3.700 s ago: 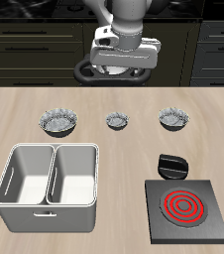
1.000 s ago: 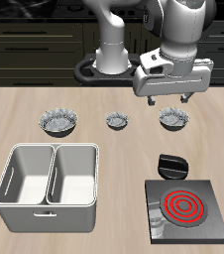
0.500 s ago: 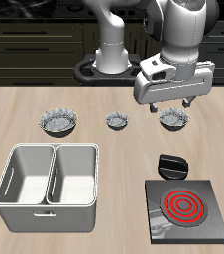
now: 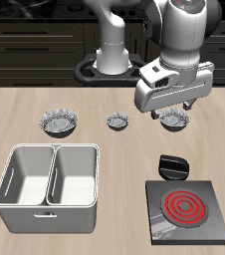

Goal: Turn off the flat stove and place the smallest bowl on it

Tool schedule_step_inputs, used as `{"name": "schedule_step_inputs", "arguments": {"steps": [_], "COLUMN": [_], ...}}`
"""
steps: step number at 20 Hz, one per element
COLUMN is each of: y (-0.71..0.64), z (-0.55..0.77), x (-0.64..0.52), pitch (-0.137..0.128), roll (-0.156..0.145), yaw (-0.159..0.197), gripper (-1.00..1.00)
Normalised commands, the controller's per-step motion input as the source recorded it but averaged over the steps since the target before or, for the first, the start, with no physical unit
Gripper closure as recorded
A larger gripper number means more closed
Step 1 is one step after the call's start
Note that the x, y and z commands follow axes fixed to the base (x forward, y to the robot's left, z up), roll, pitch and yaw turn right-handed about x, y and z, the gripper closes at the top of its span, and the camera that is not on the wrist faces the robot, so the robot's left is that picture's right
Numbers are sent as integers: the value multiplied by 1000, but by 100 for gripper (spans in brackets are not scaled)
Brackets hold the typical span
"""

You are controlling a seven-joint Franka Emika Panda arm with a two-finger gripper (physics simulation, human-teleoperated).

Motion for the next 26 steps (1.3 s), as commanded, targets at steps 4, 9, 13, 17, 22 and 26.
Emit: {"name": "schedule_step_inputs", "arguments": {"steps": [4, 9, 13, 17, 22, 26], "y": [188, 127, 74, 13, 35, 12], "z": [-129, -101, -56, -108, -76, -97], "x": [-100, -76, -47, 4, 24, 35], "pitch": [-12, -8, -2, -11, -25, -53], "roll": [22, 6, -4, -9, -5, 1], "yaw": [160, 152, 98, 125, 125, 158], "gripper": [-100, -100, -100, -100, -100, -100]}}
